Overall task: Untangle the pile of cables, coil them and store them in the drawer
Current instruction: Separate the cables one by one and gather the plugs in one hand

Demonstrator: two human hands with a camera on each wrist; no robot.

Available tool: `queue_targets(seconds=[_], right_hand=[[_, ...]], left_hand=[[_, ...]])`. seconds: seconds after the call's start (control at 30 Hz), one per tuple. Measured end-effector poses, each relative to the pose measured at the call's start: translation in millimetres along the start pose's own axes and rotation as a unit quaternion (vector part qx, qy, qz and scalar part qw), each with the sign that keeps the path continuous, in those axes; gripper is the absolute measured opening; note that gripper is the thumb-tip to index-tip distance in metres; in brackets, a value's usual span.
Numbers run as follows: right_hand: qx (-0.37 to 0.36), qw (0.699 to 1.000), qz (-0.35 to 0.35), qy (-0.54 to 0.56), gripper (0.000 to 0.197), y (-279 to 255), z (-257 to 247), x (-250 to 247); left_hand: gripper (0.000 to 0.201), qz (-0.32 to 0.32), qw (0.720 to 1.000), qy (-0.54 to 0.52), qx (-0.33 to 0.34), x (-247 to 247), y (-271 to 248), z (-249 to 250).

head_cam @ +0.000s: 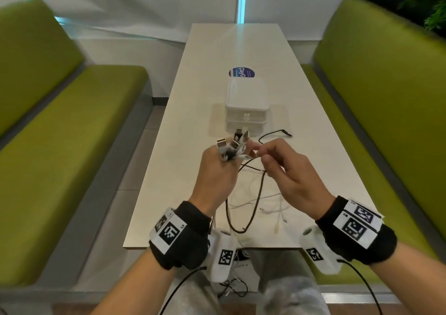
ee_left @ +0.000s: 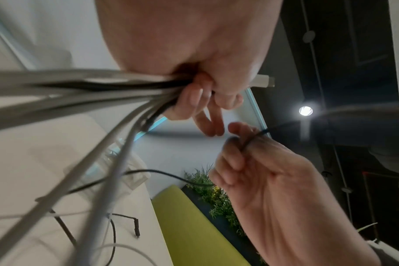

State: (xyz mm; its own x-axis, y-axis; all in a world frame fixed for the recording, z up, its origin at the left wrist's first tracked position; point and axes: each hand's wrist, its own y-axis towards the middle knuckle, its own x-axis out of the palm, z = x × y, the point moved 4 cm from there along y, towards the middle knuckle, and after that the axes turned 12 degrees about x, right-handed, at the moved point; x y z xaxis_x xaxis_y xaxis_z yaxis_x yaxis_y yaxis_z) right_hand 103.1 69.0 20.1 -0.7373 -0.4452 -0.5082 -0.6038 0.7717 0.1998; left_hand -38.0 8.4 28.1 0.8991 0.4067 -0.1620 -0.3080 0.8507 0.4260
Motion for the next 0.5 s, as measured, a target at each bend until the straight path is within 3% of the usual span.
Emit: queue_targets(seconds=[0.17,0.33,0.5], right_hand=[[0.081,0.997,-0.019,0.0,0.014,21.7,17.7,0.3],[0.133,0.961,-0.031,-0.242,0.015,42.4,52.4,7.3],[0.177,0.924,-0.02,-0.339,0.033,81.9,98.1,-5.9]], left_hand=[[0.026,0.0,0.999,0.01,-0.052,0.4,-0.1,-13.4],[0.033,0.01,0.997,0.012,-0.072,-3.0,0.8,-23.2],[0.036,0.019,0.997,0.02,-0.075,-9.8,3.2,-28.5]])
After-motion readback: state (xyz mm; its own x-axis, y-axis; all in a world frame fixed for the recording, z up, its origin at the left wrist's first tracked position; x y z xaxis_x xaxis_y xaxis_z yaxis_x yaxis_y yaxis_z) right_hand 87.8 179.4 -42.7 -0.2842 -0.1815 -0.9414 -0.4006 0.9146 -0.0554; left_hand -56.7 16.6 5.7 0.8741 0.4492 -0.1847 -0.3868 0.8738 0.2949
